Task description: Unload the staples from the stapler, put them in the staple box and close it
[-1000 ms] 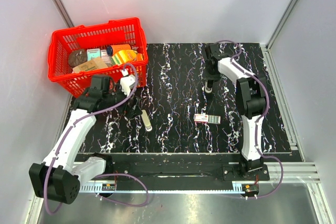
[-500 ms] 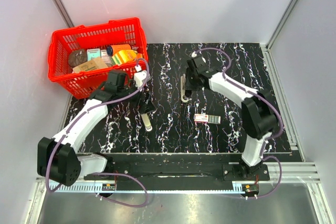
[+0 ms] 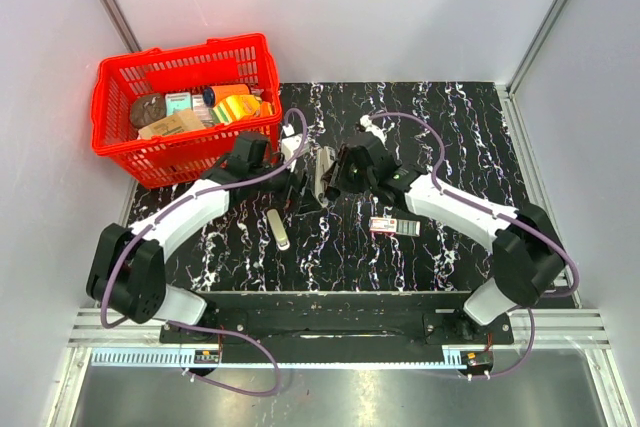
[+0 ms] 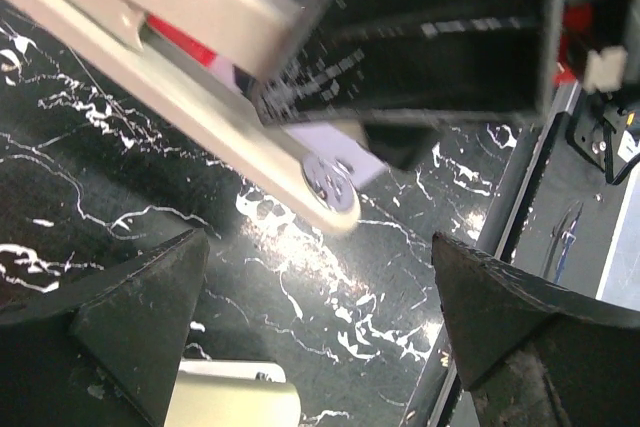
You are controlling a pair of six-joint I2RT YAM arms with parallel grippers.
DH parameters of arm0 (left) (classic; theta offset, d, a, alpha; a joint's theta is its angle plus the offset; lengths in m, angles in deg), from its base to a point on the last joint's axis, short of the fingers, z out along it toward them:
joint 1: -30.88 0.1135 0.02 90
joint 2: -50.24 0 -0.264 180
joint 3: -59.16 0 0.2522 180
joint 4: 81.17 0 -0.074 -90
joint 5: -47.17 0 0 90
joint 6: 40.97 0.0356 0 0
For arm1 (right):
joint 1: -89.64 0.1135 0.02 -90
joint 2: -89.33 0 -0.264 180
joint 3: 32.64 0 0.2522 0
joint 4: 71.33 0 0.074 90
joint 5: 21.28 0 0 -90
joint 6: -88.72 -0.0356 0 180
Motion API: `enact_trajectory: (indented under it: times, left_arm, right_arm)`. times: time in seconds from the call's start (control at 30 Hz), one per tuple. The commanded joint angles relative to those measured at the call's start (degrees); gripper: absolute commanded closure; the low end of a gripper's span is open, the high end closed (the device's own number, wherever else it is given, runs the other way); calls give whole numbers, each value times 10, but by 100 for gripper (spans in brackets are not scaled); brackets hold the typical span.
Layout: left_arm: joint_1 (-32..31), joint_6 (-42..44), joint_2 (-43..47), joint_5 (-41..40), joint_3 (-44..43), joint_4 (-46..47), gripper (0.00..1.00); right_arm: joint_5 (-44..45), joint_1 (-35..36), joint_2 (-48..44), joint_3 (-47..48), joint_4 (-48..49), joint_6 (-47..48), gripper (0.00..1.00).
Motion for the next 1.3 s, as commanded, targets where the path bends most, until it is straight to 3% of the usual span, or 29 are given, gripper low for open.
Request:
enact_trajectory:
  times: [0.0, 0.13, 0.57, 0.7, 0.83, 1.0, 1.1, 1.27]
  left_arm:
    - [-3, -22, -14, 43, 1, 70, 1]
    - [-3, -8, -14, 49, 18, 83, 1]
    - [-4, -5, 4, 19, 57, 123, 21]
    - [-4, -4, 8, 17, 62, 132, 38]
    - [-4, 4, 13, 13, 65, 131, 64]
    - [-4, 16, 18, 4, 65, 119, 78]
    - [-4, 19, 25, -35, 68, 125, 99]
    - [-3, 33, 34, -66, 79, 131, 100]
  right_arm:
    - [30, 13, -56, 2, 84, -41, 100]
    - [33, 23, -68, 0, 88, -46, 100]
    - [14, 53, -56, -26, 147, -68, 100]
    - [8, 57, -59, -25, 146, -68, 100]
    - [5, 59, -60, -30, 143, -68, 100]
    - [2, 59, -59, -45, 143, -68, 100]
    - [-4, 59, -60, -60, 140, -66, 100]
    - [-5, 59, -70, -87, 131, -54, 100]
